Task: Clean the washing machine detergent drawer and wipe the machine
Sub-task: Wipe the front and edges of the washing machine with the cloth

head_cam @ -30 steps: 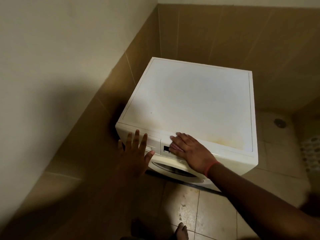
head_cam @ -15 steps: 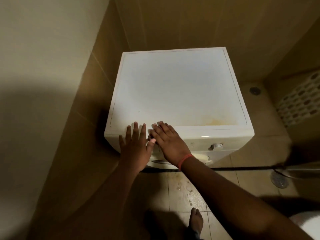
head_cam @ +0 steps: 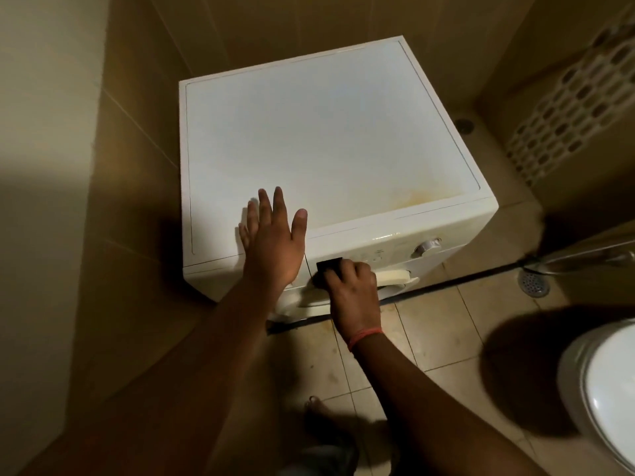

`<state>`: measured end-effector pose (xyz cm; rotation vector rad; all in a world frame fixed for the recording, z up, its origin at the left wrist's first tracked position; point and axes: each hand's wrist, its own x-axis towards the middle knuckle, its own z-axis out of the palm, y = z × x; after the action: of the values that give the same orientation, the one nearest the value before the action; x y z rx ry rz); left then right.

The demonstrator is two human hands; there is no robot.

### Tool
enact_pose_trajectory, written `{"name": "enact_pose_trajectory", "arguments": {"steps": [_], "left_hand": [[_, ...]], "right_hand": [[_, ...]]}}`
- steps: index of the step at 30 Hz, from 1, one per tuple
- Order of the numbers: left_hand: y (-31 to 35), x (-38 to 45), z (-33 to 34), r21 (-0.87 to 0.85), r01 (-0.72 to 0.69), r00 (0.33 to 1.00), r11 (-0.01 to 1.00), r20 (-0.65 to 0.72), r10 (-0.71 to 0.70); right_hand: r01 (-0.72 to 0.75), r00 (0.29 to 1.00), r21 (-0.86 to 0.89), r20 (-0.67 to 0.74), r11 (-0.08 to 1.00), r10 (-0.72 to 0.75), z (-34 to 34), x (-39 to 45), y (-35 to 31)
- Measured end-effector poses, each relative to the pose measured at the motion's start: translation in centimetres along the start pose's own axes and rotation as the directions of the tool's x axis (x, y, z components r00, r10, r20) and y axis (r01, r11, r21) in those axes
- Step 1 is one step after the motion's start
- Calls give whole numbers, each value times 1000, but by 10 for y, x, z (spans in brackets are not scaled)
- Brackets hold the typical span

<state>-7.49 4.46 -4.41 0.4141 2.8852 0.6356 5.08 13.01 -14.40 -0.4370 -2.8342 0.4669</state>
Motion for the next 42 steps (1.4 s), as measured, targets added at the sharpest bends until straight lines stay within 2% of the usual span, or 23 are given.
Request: {"name": "enact_pose_trajectory", "arguments": {"steps": [1, 2, 3, 4, 5, 6, 9, 11, 14, 17, 19, 21, 22, 24, 27, 29, 31, 32, 34, 36, 38, 41, 42], "left_hand": [[0, 1, 1, -8, -4, 1000, 1000, -5, 4], [-1, 1, 2, -20, -7, 1000, 1000, -9, 6], [-2, 1, 4, -31, -6, 1000, 999, -12, 6], [-3, 2, 7, -41, -3, 1000, 999, -18, 2], [-5, 3, 9, -51, 3, 1000, 999, -22, -4], [-6, 3, 11, -60, 12, 1000, 998, -26, -13], [-10, 3, 10, -62, 19, 999, 998, -35, -21], [-13, 2, 8, -65, 14, 999, 998, -41, -17], [-14, -3, 9, -87, 21, 999, 996, -44, -24], [-14, -7, 9, -92, 29, 999, 995, -39, -33], [-14, -8, 8, -78, 24, 999, 997, -42, -27], [-13, -9, 6, -67, 13, 998, 998, -63, -17], [-13, -9, 5, -63, 7, 997, 998, -71, -12], [-13, -11, 5, -55, -4, 998, 998, -60, 0], [-16, -11, 9, -33, -6, 999, 999, -32, 5], [-20, -12, 11, -24, 0, 1000, 1000, -12, 0], [-21, -13, 12, -28, 1, 1000, 1000, -3, -1], [-21, -13, 11, -27, 0, 1000, 1000, -3, 0], [-21, -13, 8, -21, -4, 1000, 1000, -10, 3], [-23, -14, 7, -24, -9, 1000, 1000, -19, 9], [-24, -13, 8, -35, -5, 1000, 999, -17, 4], [-23, -15, 12, -47, 16, 1000, 999, 27, -14], [-22, -16, 13, -47, 9, 999, 999, 35, -7]], "right_hand": [[-176, 984, 108, 16, 978, 175, 11, -4, 4], [-383, 922, 293, 55, 876, 384, 18, -4, 3], [-565, 803, 499, 151, 657, 576, 23, 0, -1], [-656, 662, 661, 272, 364, 699, 27, 6, -8], [-652, 535, 753, 368, 94, 760, 31, 10, -15], [-607, 441, 788, 438, -99, 783, 35, 11, -22], [-454, 259, 779, 579, -431, 773, 32, 17, -34], [-377, 195, 735, 658, -563, 728, 23, 23, -40], [-310, 279, 732, 681, -607, 677, 5, 27, -56], [-394, 334, 759, 644, -518, 688, 10, 23, -67], [-455, 271, 742, 642, -492, 717, 14, 26, -64], [-453, 133, 682, 689, -574, 713, 12, 32, -55], [-435, 109, 665, 708, -607, 698, 10, 34, -53], [-430, 166, 690, 695, -583, 700, 1, 33, -62], [-458, 363, 788, 588, -411, 723, 1, 31, -87], [-473, 398, 819, 528, -325, 750, 2, 34, -96], [-476, 342, 819, 507, -320, 791, 5, 37, -89], [-483, 279, 802, 522, -352, 806, 6, 37, -80], [-477, 133, 730, 611, -490, 780, 12, 35, -60], [-447, 99, 674, 691, -589, 716, 19, 36, -49], [-406, 147, 711, 671, -574, 727, 25, 43, -59], [-384, 335, 755, 650, -531, 682, 40, 47, -96], [-376, 357, 766, 639, -522, 681, 67, 44, -95]]}}
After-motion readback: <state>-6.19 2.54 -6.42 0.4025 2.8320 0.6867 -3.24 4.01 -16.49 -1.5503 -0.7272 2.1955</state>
